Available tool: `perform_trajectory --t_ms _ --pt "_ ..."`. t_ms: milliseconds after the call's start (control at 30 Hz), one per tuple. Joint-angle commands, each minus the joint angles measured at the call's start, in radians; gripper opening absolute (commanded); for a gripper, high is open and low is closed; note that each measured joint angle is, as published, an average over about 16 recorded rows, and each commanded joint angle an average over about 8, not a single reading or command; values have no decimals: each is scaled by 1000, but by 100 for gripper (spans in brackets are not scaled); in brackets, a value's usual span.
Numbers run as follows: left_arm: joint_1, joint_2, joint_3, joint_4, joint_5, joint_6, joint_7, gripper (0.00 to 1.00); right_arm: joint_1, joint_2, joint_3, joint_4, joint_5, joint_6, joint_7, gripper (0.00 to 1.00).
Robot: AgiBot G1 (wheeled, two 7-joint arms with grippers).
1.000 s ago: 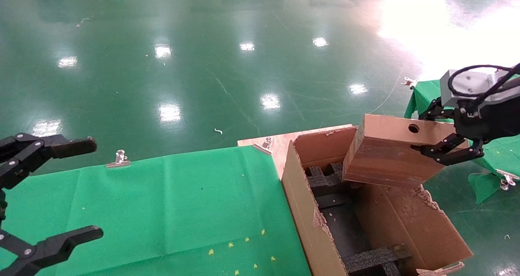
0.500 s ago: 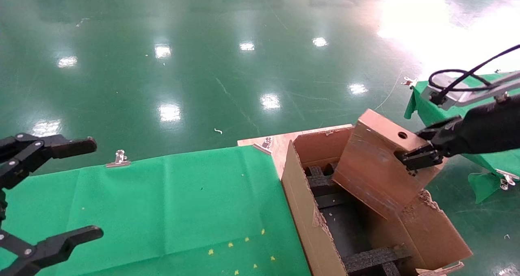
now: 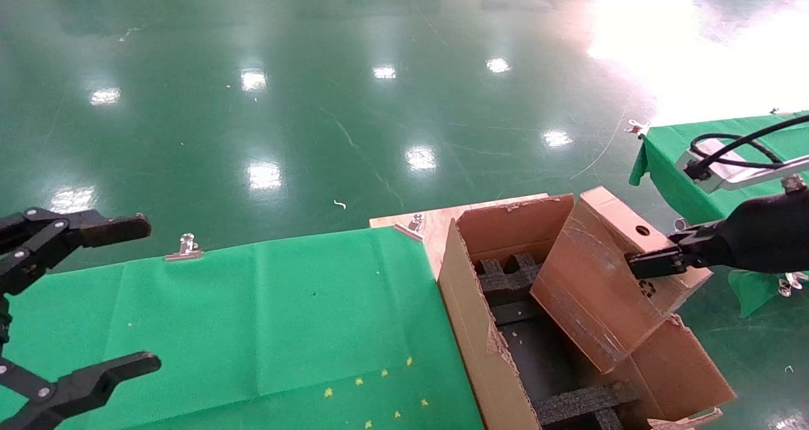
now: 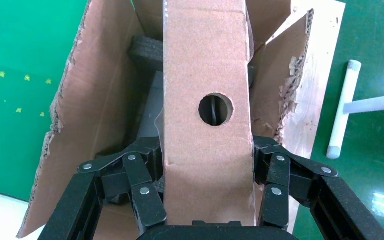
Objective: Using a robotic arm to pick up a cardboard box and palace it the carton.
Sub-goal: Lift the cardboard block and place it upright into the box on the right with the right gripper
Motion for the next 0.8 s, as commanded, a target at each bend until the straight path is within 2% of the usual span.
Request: perform_trajectory --t_ms 33,167,333,533,800 --pt "0 0 0 0 0 0 0 100 0 -1 0 -2 2 -1 -5 0" --pt "0 0 0 0 0 0 0 100 -4 -5 0 -13 -1 10 0 0" --pt "0 0 0 0 0 0 0 100 -28 -4 -15 -4 -26 68 71 0" --pt "0 0 0 0 0 0 0 100 -69 -11 -45 12 -103 143 163 0" --pt "0 0 0 0 0 0 0 100 -106 -27 -75 18 -191 191 255 0"
